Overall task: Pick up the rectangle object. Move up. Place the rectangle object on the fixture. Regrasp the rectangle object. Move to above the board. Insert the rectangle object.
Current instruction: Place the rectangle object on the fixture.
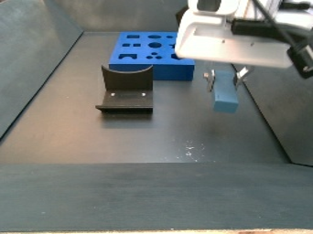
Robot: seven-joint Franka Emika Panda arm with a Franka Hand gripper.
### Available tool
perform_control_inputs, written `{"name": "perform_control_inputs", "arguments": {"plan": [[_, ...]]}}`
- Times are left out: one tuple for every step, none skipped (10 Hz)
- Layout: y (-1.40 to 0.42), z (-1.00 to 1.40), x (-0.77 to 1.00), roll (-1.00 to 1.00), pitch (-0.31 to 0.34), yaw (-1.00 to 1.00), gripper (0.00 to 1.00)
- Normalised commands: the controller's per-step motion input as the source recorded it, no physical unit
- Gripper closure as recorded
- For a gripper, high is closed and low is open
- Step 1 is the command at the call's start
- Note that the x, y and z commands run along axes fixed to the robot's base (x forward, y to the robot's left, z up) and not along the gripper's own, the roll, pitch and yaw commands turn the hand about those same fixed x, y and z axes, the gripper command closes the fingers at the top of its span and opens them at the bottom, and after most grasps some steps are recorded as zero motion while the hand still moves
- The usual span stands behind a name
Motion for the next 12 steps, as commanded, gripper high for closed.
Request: {"name": "perform_control_inputs", "arguments": {"plan": [[0.01, 1.00, -0.03, 0.10, 0.086, -0.02, 1.00], [0.01, 1.00, -0.04, 0.13, 0.085, -0.02, 1.00], [0.01, 1.00, -0.04, 0.15, 0.092, -0.01, 1.00], [0.01, 1.00, -0.05, 0.17, 0.094, -0.01, 1.00], [0.01, 1.00, -0.05, 0.19, 0.099, 0.00, 1.00], [0.00, 0.84, -0.04, 0.19, 0.106, 0.02, 1.00], [0.00, 0.71, -0.03, 0.18, 0.109, 0.02, 1.00], [0.00, 0.54, -0.02, 0.16, 0.120, 0.02, 1.00], [0.01, 0.32, -0.01, 0.12, 0.133, 0.02, 1.00], [0.01, 0.18, 0.00, 0.12, 0.135, 0.02, 1.00], [-0.45, -0.84, 1.00, -0.75, 0.404, 0.31, 1.00], [-0.41, -0.82, 1.00, -0.70, 0.343, 0.26, 1.00]]}}
